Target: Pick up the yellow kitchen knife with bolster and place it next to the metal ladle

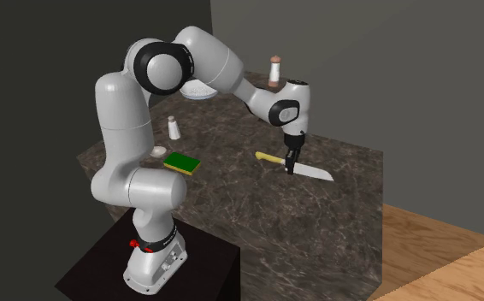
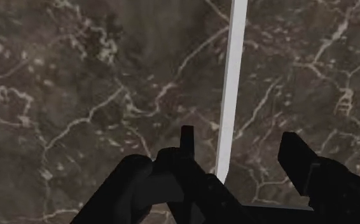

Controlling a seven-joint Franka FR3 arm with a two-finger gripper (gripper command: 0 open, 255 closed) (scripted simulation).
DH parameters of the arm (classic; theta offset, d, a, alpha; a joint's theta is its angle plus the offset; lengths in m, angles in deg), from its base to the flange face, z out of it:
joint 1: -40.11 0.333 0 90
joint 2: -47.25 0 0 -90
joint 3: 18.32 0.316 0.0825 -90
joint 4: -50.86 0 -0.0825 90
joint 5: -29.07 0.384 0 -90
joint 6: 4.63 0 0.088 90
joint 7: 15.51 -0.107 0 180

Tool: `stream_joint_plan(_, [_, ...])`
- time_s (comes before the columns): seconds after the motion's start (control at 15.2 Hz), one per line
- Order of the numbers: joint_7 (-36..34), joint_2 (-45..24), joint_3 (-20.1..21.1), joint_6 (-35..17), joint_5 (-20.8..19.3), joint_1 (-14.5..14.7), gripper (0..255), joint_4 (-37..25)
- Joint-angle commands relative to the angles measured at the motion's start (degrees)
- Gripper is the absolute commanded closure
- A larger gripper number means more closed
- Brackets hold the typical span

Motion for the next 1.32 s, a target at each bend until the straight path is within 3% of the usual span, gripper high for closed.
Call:
stream_joint_plan(0.0, [0.0, 0.0, 0.0, 0.0, 0.0, 0.0, 255, 0.0])
stream_joint_plan(0.53, [0.01, -0.01, 0.0, -0.01, 0.01, -0.01, 255, 0.0])
stream_joint_plan(1.25, [-4.07, 7.28, -2.4, 8.12, -6.99, 2.9, 255, -3.46])
